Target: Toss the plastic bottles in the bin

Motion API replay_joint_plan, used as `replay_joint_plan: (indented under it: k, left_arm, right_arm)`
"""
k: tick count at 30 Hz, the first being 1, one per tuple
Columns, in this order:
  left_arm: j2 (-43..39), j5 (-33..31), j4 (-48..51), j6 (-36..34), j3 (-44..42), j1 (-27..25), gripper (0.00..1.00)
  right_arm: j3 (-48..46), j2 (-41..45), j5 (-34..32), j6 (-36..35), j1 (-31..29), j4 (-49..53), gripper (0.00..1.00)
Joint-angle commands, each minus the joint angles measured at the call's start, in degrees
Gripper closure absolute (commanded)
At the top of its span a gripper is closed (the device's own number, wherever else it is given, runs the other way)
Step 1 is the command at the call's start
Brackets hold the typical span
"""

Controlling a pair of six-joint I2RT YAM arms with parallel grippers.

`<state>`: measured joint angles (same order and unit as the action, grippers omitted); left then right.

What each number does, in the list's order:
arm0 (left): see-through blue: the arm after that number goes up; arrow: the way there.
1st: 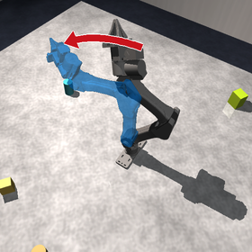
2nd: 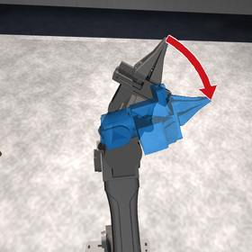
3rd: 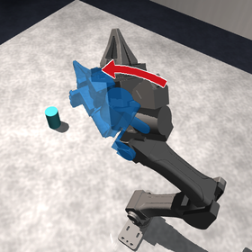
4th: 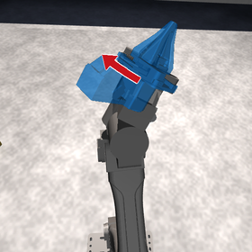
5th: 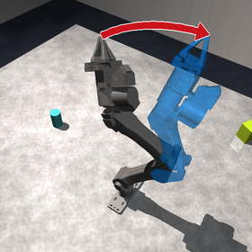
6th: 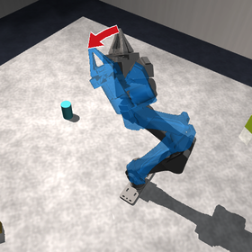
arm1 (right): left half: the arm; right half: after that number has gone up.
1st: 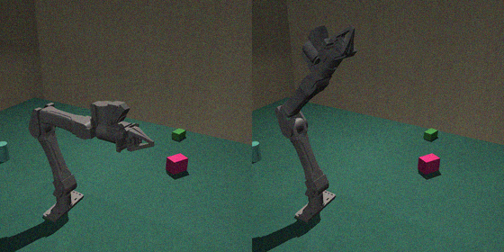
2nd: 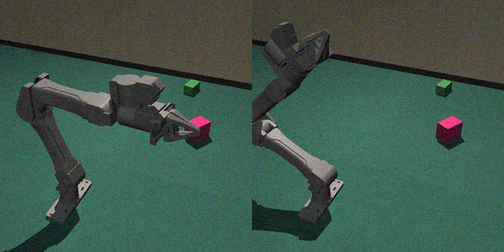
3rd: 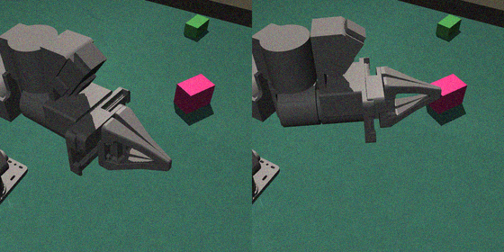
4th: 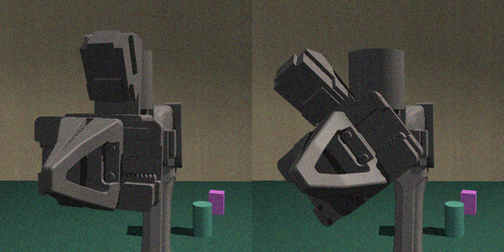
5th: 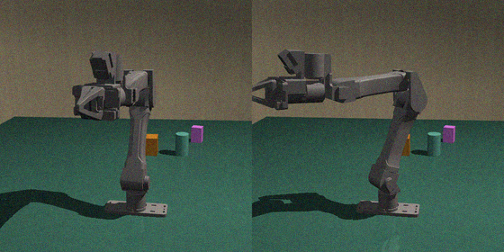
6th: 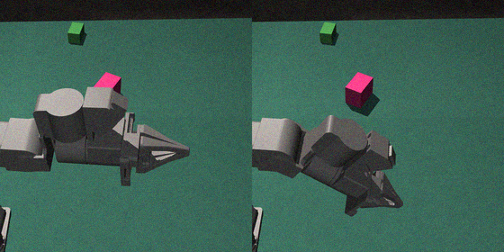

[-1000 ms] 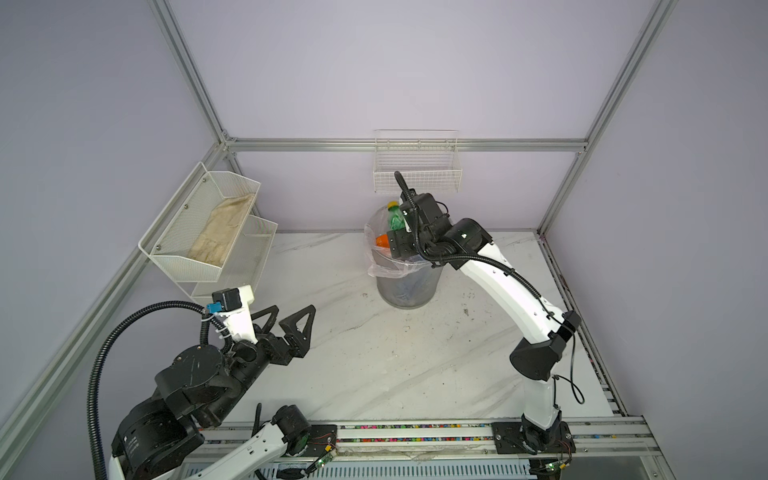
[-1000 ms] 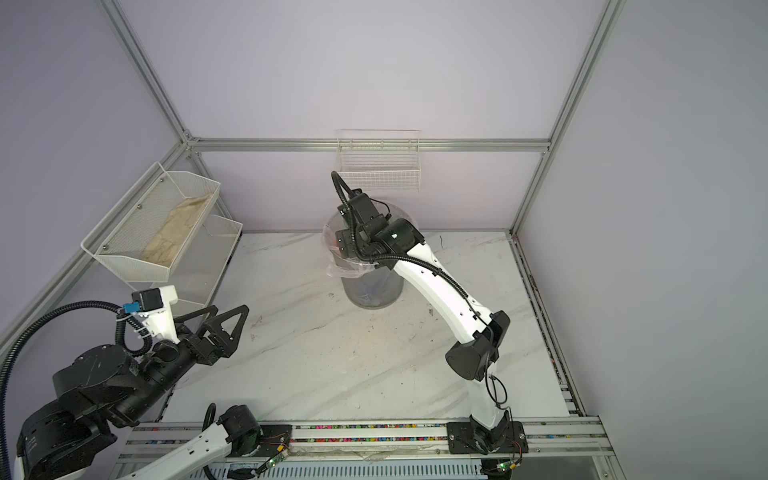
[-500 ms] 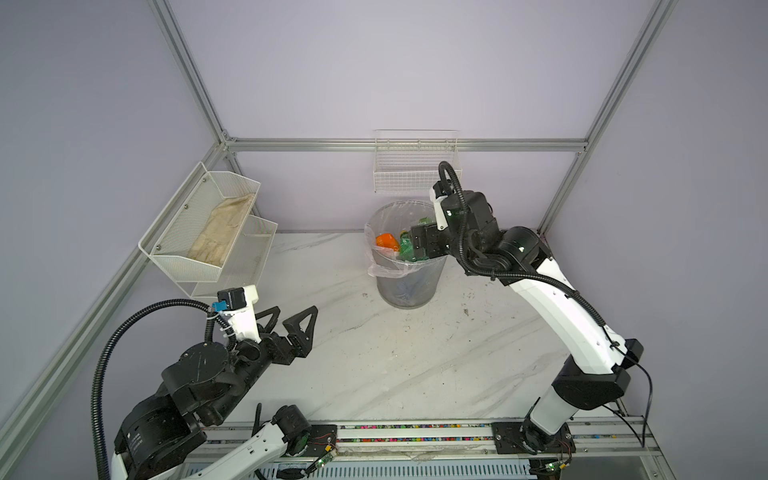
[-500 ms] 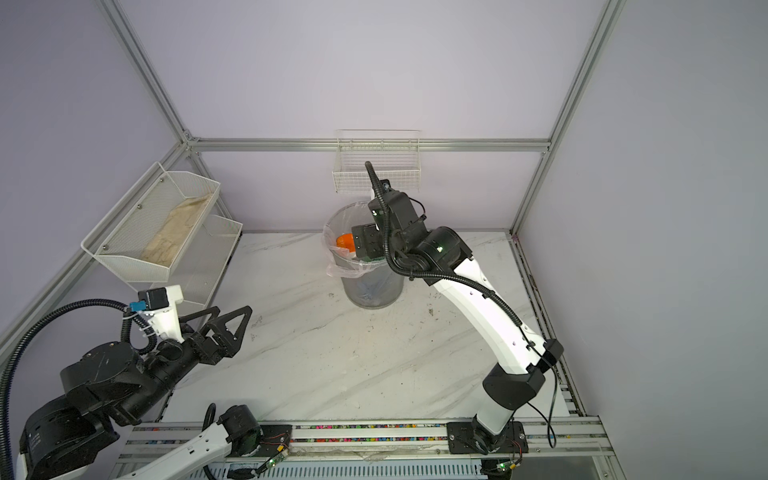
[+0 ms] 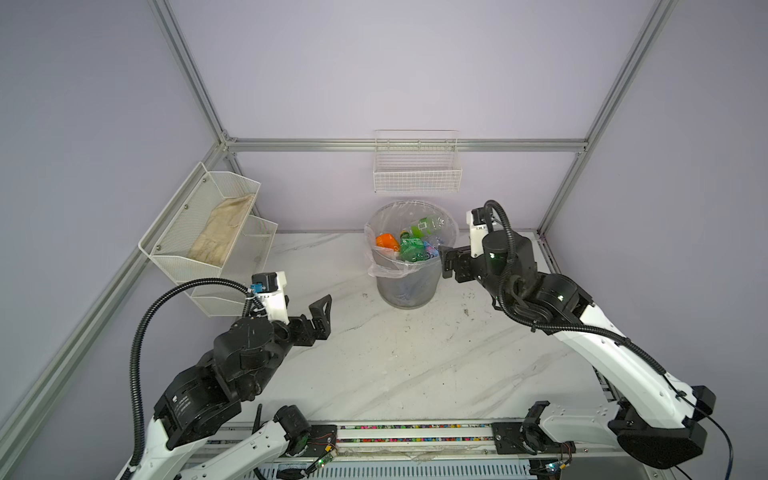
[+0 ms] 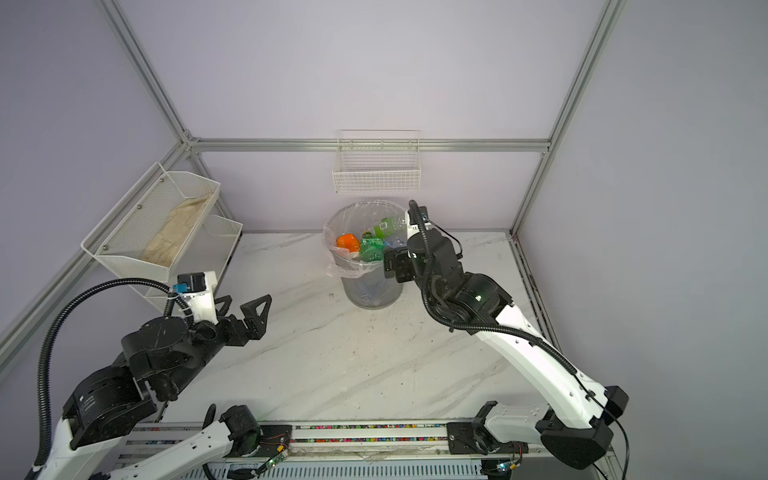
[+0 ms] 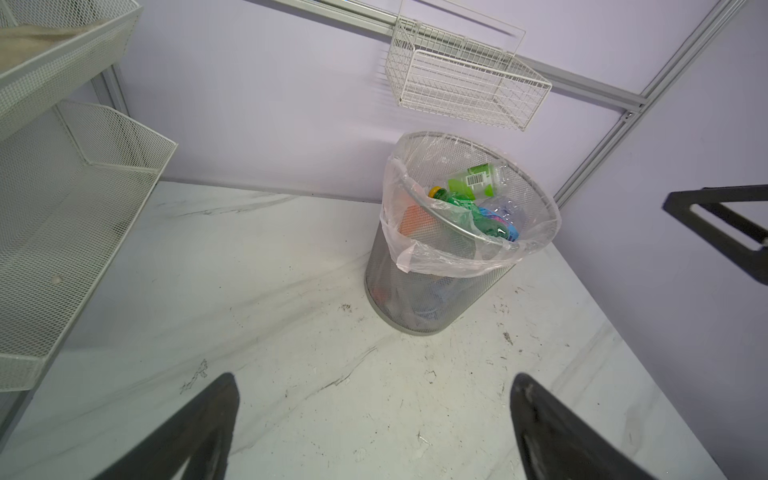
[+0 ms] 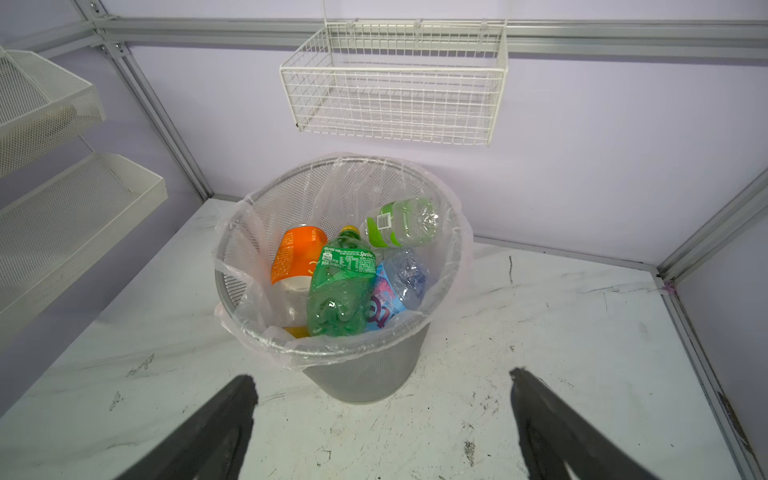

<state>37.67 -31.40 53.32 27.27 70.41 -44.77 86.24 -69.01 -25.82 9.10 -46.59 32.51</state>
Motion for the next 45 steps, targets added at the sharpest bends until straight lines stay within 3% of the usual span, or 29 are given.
replay_joint_plan:
  k: [1,5,8,13,22,29,34,45]
  left_arm:
    - [2.31,-3.72,-4.01,-5.48,-3.14,-0.13,0.0]
    - [3.88,-3.8,-6.89,-8.67,-6.89,-0.14,0.0]
    - [3.78,-4.46,-9.2,-8.2,-10.68,-0.12,0.0]
    - [0.84,-5.25,-18.42,-10.46,-18.73,-0.14,0.0]
    - [5.76,-15.77,-23.78,-18.81,-23.64,0.08,0.0]
    - [8.75,-15.03,-30.98,-22.69,-28.01,3.29,0.0]
    - [9.17,-10.99,-33.27,-22.26,-30.63,8.71,0.0]
    - [10.2,-10.07,-37.99,-22.61,-37.19,13.83,0.0]
  right_arm:
    - [-8.66,7.7,-4.58,-1.91,-0.04,-11.3,0.03]
    - [-19.81,17.35,-5.24,-5.52,-0.08,-19.99,0.03]
    - [-23.84,20.62,-7.4,-5.86,-0.08,-20.9,0.02]
    - [-27.99,21.61,-11.8,-4.88,-0.08,-19.33,0.02]
    - [-37.24,23.17,-19.85,-5.57,-0.08,-23.6,0.02]
    - [-47.07,25.06,-23.36,-8.76,0.05,-31.78,0.02]
    - [-52.13,25.87,-23.48,-9.35,1.49,-36.58,0.02]
    - [-57.51,19.74,-13.67,-8.07,11.89,-44.59,0.02]
